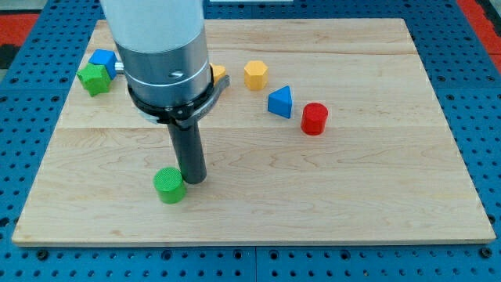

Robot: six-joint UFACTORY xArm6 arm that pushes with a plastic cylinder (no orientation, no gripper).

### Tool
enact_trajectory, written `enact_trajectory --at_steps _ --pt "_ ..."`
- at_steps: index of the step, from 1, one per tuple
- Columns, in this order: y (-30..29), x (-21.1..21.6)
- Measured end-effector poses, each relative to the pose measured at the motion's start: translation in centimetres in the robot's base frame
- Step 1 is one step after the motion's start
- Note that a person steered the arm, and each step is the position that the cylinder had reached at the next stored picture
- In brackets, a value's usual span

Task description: Slide the green circle left a bit

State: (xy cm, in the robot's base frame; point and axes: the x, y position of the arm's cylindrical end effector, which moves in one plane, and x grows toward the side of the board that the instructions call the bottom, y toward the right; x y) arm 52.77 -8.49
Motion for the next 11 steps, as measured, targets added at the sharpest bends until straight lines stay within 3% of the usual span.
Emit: enact_trajectory --at_steps 1,3,4,5,7,11 --pt "-2.6 0.3" --pt "2.6 2.8" --pt "2.2 5.6" --pt "0.6 5.7" --pt "-6.6 2.5" --pt "-7.4 1.2"
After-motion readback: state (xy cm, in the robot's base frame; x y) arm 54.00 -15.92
